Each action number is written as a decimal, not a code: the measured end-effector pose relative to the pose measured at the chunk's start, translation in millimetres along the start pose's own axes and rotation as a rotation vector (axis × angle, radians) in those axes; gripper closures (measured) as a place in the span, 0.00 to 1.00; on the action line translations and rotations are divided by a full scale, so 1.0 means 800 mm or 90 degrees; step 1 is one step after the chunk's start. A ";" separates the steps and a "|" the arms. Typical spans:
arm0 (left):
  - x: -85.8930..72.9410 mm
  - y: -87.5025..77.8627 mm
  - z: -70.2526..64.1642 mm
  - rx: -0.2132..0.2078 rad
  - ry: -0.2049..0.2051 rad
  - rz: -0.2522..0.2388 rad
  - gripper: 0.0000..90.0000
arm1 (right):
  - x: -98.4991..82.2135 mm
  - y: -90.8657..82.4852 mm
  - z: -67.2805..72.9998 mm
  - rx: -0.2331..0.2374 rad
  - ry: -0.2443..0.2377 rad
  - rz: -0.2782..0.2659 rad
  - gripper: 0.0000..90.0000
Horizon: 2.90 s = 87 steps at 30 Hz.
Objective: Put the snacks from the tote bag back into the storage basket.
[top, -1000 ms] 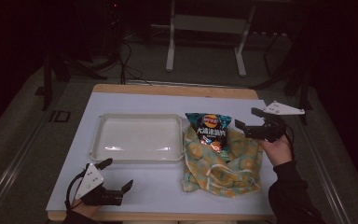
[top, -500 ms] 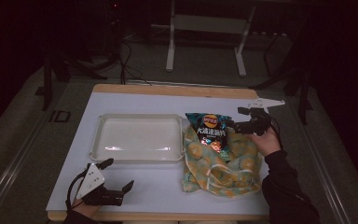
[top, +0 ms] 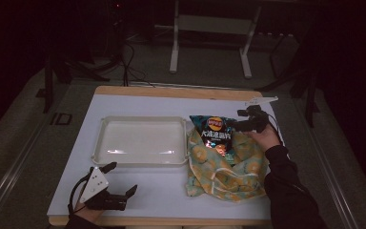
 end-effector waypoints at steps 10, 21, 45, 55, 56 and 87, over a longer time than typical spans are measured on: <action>-0.001 0.001 0.001 0.000 -0.002 0.005 0.00 | -0.015 0.028 -0.017 0.034 0.021 0.055 0.24; -0.002 0.002 0.002 -0.002 -0.011 0.009 0.00 | -0.023 0.039 -0.028 0.141 0.047 0.085 0.37; -0.001 0.002 0.002 0.002 -0.009 0.008 0.00 | -0.004 0.007 0.010 0.027 -0.015 0.081 1.00; -0.001 0.003 0.001 0.005 -0.009 0.007 0.00 | 0.007 -0.034 0.028 0.031 -0.040 0.033 1.00; -0.001 0.003 0.001 0.005 -0.009 0.007 0.00 | 0.008 -0.038 0.030 0.032 -0.044 0.028 1.00; -0.001 0.003 0.002 0.011 -0.007 0.008 0.00 | 0.079 -0.138 0.071 -0.001 -0.083 -0.088 1.00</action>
Point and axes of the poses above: each handheld gripper's, and its own axes: y roughly forward along the jaws, x roughly out of its top, z roughly to its left, the point moved 1 cm from there along y, roughly forward along the jaws, and after that the axes turned 10 degrees about x, right-handed, at the moved point
